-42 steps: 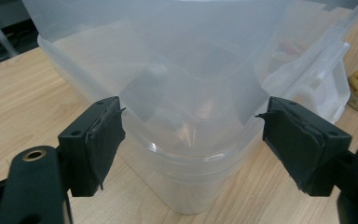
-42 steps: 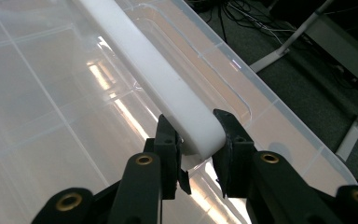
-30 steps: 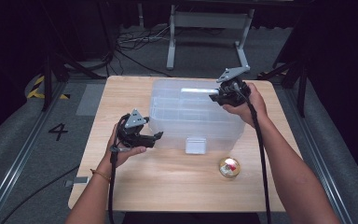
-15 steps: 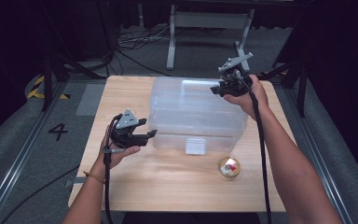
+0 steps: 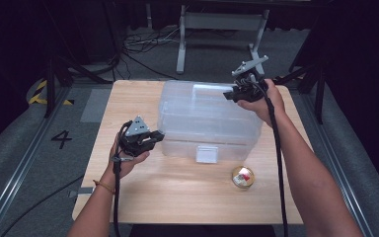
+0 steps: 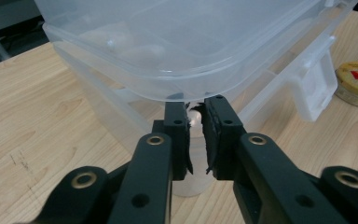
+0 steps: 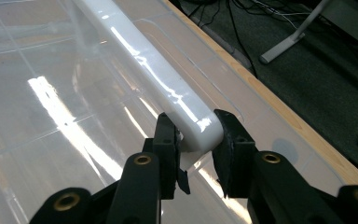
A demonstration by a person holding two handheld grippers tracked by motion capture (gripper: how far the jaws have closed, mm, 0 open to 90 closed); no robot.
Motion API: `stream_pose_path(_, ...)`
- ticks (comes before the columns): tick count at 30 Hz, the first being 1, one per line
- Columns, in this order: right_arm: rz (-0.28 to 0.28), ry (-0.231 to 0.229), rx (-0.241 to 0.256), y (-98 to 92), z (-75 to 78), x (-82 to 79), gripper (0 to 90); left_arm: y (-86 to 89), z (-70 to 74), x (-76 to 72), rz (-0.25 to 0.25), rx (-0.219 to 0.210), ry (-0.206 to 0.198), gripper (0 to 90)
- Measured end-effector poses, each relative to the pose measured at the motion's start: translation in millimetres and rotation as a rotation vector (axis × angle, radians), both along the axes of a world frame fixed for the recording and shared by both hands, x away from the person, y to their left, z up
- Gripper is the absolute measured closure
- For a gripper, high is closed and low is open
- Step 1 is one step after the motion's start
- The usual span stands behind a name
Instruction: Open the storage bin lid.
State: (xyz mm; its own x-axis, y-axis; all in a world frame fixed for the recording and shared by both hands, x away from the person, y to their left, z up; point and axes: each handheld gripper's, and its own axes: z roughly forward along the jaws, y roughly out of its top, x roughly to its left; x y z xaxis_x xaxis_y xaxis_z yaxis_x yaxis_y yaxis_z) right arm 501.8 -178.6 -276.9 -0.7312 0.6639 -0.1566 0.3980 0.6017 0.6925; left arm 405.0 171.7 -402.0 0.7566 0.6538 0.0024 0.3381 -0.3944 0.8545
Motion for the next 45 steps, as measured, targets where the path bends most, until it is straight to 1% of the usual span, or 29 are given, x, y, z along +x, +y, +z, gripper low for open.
stream_pose_path(2, 0.002, -0.001, 0.01, -1.7, 0.0, -0.6, 72.3, 0.5, -0.3, 0.9, 0.009, 0.003, -0.005, 87.2)
stream_pose_path(3, 0.005, 0.001, 0.013, -2.2, 0.0, -0.4, 71.9, 0.3, -0.9, 1.3, 0.007, -0.006, 0.001, 87.6)
stream_pose_path(4, -0.005, -0.003, 0.024, -3.4, 1.3, -1.7, 71.1, 0.2, -1.0, 1.4, 0.007, -0.009, 0.003, 89.4)
stream_pose_path(6, 0.0, -0.009, 0.019, -4.6, 2.6, -3.1, 70.6, 0.5, -1.0, 1.7, 0.008, -0.009, 0.003, 89.7)
stream_pose_path(9, -0.016, -0.033, 0.023, -12.0, 6.1, -8.1, 61.4, 1.4, -1.1, 2.2, 0.003, -0.016, 0.01, 89.9)
stream_pose_path(11, -0.003, -0.038, 0.038, -20.9, 9.2, -13.5, 53.1, 1.3, -1.0, 2.3, 0.001, -0.012, 0.008, 89.9)
stream_pose_path(12, -0.002, -0.064, 0.045, -27.2, 11.3, -18.3, 48.8, 1.0, -0.8, 2.2, 0.001, -0.01, 0.006, 89.9)
stream_pose_path(13, 0.002, -0.08, 0.053, -32.5, 12.6, -22.6, 46.7, 0.7, -0.6, 2.1, 0.0, -0.007, 0.005, 89.8)
stream_pose_path(15, 0.01, -0.094, 0.061, -42.5, 13.3, -30.5, 41.3, 0.6, -0.2, 2.4, -0.001, -0.004, 0.004, 89.7)
stream_pose_path(17, -0.008, -0.133, 0.047, -54.6, 11.2, -37.2, 35.7, 0.3, 0.4, 2.3, -0.001, 0.005, 0.002, 89.7)
stream_pose_path(19, -0.039, -0.136, 0.06, -65.2, 8.4, -40.3, 29.9, 0.1, 0.7, 2.7, -0.002, 0.01, 0.004, 89.7)
stream_pose_path(20, -0.05, -0.136, 0.074, -74.5, 6.5, -43.7, 29.4, -0.5, 0.8, 2.5, -0.002, 0.012, 0.001, 89.7)
stream_pose_path(21, -0.053, -0.146, 0.079, -82.5, 5.3, -47.2, 28.7, -0.9, 0.9, 2.1, 0.0, 0.015, 0.002, 89.7)
stream_pose_path(22, -0.053, -0.146, 0.079, -82.5, 5.3, -47.2, 28.7, -0.9, 0.9, 2.1, 0.0, 0.015, 0.002, 89.7)
stream_pose_path(23, -0.063, -0.156, 0.094, -94.8, 3.8, -54.0, 28.6, -1.4, 1.0, 2.0, -0.002, 0.021, 0.0, 89.7)
stream_pose_path(24, -0.063, -0.156, 0.094, -94.8, 3.8, -54.0, 28.6, -1.4, 1.0, 2.0, -0.002, 0.021, 0.0, 89.7)
stream_pose_path(25, -0.071, -0.165, 0.098, -100.7, 3.0, -57.7, 28.5, -1.3, 0.9, 2.1, -0.004, 0.02, -0.001, 89.7)
stream_pose_path(27, -0.083, -0.199, 0.117, -112.9, 0.1, -66.2, 29.3, -1.4, 1.0, 2.0, -0.003, 0.022, -0.001, 89.7)
stream_pose_path(29, -0.093, -0.229, 0.123, -124.0, -6.9, -75.3, 31.2, -1.6, 1.2, 1.9, -0.002, 0.029, -0.009, 89.7)
stream_pose_path(30, -0.096, -0.231, 0.129, -128.5, -12.5, -78.1, 31.3, -1.5, 1.2, 2.0, -0.003, 0.029, -0.009, 89.7)
stream_pose_path(32, -0.1, -0.214, 0.096, -136.0, -26.0, -83.5, 31.0, -1.4, 1.3, 2.1, -0.006, 0.031, -0.01, 89.7)
stream_pose_path(33, -0.101, -0.216, 0.091, -139.3, -31.2, -86.5, 31.1, -1.4, 1.3, 2.2, -0.006, 0.031, -0.01, 89.7)
stream_pose_path(37, -0.094, -0.21, 0.127, -150.6, -50.9, -100.1, 30.7, -1.6, 0.9, 2.0, -0.004, 0.022, -0.003, 89.7)
stream_pose_path(38, -0.093, -0.199, 0.133, -151.4, -55.1, -102.5, 30.6, -1.6, 0.9, 2.0, -0.003, 0.023, -0.003, 89.6)
stream_pose_path(40, -0.078, -0.192, 0.125, -150.8, -68.6, -107.9, 30.3, -1.7, 0.9, 2.0, -0.004, 0.022, -0.003, 89.6)
stream_pose_path(41, -0.073, -0.182, 0.124, -150.0, -73.1, -109.2, 30.2, -1.9, 0.9, 2.1, -0.004, 0.022, -0.002, 89.7)
stream_pose_path(42, -0.063, -0.171, 0.113, -148.2, -79.7, -110.5, 29.7, -1.8, 0.9, 2.1, -0.004, 0.022, -0.001, 89.7)
stream_pose_path(43, -0.063, -0.172, 0.115, -146.9, -84.2, -111.5, 29.6, -1.8, 0.7, 2.1, -0.002, 0.021, -0.002, 89.7)
stream_pose_path(45, -0.056, -0.166, 0.141, -145.0, -91.2, -111.6, 29.8, -1.8, 0.7, 2.1, -0.004, 0.02, -0.001, 89.7)
